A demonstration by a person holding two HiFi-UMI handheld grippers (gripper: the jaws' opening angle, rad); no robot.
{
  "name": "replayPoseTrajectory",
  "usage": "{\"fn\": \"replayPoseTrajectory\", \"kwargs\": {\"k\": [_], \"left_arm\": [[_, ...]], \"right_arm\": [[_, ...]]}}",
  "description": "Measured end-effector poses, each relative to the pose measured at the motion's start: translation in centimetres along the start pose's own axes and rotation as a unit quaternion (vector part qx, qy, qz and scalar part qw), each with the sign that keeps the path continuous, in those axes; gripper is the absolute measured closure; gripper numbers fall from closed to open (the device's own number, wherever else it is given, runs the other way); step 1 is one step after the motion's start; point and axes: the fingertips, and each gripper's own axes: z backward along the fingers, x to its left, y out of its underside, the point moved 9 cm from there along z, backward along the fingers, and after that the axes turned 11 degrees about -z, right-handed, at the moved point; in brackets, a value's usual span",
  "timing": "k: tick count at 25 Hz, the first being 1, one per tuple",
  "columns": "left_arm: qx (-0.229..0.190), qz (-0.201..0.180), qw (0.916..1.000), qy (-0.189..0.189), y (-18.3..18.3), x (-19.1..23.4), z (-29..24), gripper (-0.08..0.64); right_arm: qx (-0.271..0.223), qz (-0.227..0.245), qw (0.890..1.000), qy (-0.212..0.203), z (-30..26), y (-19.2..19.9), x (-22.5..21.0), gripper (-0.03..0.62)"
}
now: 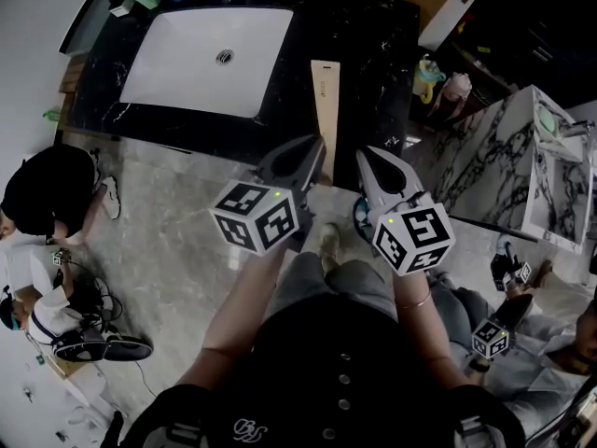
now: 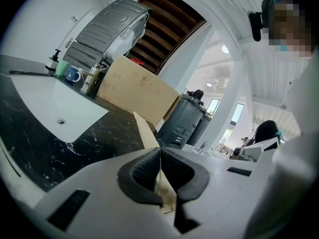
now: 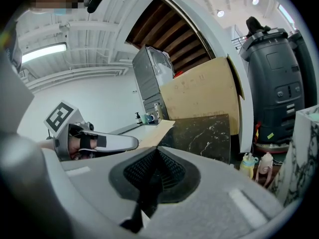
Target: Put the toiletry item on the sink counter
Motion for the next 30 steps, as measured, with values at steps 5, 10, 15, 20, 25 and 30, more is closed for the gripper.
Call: {"fn": "replayPoseTrajectory", "kwargs": {"k": [5,10,15,20,25,30], "left_arm": [[0.015,0.005,0.9998,0.013,0.8,0.1,-1.1,0.548],[0.042,0.000,0.9989,0.018,1.5,0.1,-2.2,0.548],[0.062,-0.019,0.9977,0.017,1.4,0.1,-3.0,0.548],[0.086,-0.053,0.9949,0.003,1.3,0.0,-3.7,0.546],[0.098,-0.077,0.9922,0.000,1.4,-0.3,-4.0,0.548],[0.117,-0.110,0.9870,-0.003,1.7,-0.8,-4.2,0.546]], "right_arm": [[0.006,-0.005,1.000,0.005,0.4,0.7,-0.3,0.588],[0.007,-0.010,1.000,0.012,0.5,0.7,-0.8,0.588],[0.003,-0.015,1.000,0.014,0.4,0.6,-1.0,0.588],[-0.002,-0.017,1.000,0.019,0.9,0.6,-1.2,0.588],[-0.005,-0.017,1.000,0.020,1.3,0.8,-1.4,0.588],[-0.009,-0.014,1.000,0.016,1.4,0.7,-1.3,0.588]]}}
